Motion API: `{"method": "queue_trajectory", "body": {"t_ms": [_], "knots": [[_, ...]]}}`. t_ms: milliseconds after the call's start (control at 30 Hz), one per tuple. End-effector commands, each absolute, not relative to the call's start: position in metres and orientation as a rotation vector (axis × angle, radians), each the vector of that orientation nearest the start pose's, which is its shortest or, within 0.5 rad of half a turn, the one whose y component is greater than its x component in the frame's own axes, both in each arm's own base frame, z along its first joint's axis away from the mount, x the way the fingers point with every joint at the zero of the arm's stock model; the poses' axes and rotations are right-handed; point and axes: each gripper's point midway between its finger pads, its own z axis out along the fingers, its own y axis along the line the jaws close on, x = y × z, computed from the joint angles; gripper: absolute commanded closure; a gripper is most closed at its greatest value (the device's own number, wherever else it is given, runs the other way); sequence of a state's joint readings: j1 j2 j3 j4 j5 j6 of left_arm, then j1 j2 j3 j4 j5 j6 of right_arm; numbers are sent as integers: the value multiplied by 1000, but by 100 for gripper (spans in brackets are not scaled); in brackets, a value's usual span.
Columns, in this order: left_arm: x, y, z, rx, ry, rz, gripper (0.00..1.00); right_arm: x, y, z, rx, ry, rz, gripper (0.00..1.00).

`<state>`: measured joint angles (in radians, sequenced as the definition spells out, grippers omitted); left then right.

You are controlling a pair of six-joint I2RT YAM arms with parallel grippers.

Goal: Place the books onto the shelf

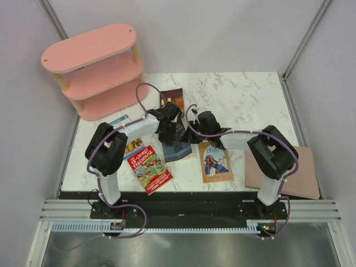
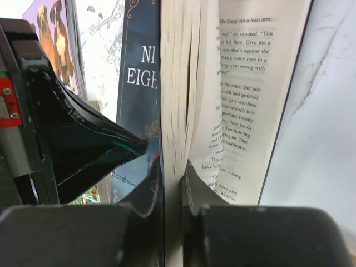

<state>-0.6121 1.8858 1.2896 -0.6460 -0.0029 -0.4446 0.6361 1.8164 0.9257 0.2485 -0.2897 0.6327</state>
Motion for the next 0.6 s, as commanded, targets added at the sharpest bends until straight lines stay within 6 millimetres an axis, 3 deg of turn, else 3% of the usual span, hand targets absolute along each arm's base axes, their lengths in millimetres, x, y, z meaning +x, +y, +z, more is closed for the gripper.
{"method": "queue_trajectory", "body": {"t_ms": [0,67,100,167,200,267,300,367,500,533,567], "knots": [[294,-199,18,151,2831,-13,42,295,348,41,-290,2445,1082,100],[300,-192,42,115,2753,-33,18,299,345,46,-306,2421,1055,100],[308,-199,75,131,2649,-138,3,302,345,56,-317,2393,1056,100],[312,-200,100,157,2571,-245,0,309,340,68,-329,2355,1054,100],[313,-207,124,186,2500,-347,0,312,338,81,-330,2321,1065,100],[314,-201,137,168,2449,-413,0,320,332,105,-322,2262,1086,100],[309,-205,154,173,2400,-501,0,322,331,115,-321,2237,1104,100],[310,-200,151,131,2339,-577,0,326,325,141,-305,2173,1118,100],[296,-212,169,110,2150,-868,0,329,320,187,-301,2058,1143,100],[285,-207,160,87,2135,-896,0,330,319,194,-293,2042,1145,100],[290,-213,177,96,2019,-953,0,330,317,207,-289,2012,1152,100]]}}
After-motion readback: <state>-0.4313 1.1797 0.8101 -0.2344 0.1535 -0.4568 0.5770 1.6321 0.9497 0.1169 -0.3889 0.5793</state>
